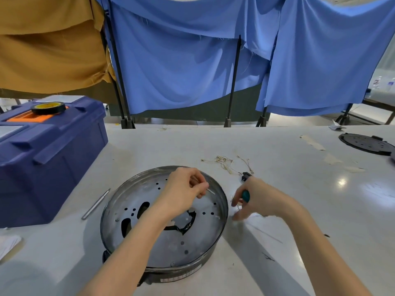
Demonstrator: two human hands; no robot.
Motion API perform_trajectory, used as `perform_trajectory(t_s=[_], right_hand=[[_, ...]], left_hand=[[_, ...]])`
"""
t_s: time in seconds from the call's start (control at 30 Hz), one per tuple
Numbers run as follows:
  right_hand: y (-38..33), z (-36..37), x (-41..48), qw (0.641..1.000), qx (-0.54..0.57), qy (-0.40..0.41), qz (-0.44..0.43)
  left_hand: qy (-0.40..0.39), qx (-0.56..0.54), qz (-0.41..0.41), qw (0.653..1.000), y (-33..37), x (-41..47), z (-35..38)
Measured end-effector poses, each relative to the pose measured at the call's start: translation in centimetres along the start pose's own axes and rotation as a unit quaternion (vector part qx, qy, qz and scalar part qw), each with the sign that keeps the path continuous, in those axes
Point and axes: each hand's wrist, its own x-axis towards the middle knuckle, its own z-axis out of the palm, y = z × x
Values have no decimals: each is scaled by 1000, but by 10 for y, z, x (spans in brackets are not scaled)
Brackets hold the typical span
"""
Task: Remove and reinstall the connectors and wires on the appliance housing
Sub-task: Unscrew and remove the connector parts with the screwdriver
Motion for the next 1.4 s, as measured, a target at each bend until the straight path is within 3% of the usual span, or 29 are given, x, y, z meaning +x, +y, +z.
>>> perform_trajectory(t_s=[0.07, 0.2, 0.43, 0.57, 0.83, 0.97, 1.2, 1.4], right_hand=[[0, 12, 3, 998, -55, -27, -5], [0, 22, 10, 999, -36, -20, -16], [1, 24, 10, 1000, -11, -8, -7], [3, 25, 13, 1000, -6, -8, -1], [5, 26, 14, 1000, 6, -3, -4], [6, 26, 13, 1000, 14, -4, -4], [6, 28, 12, 1000, 20, 8, -3], [6, 30, 9, 1000, 26, 17, -2]], left_hand=[[-33, 40, -6, 999, -3, -1, 4], [-55, 66, -23, 996, -5, -4, 5], [2, 67, -46, 997, -2, -8, 4], [44, 127, -61, 989, -2, -9, -2], [67, 150, -86, 983, -2, -16, -4], [24, 178, -80, 980, 4, -23, -1], [3, 329, -71, 942, 6, -41, 8], [-45, 278, -102, 954, 0, -38, 8]])
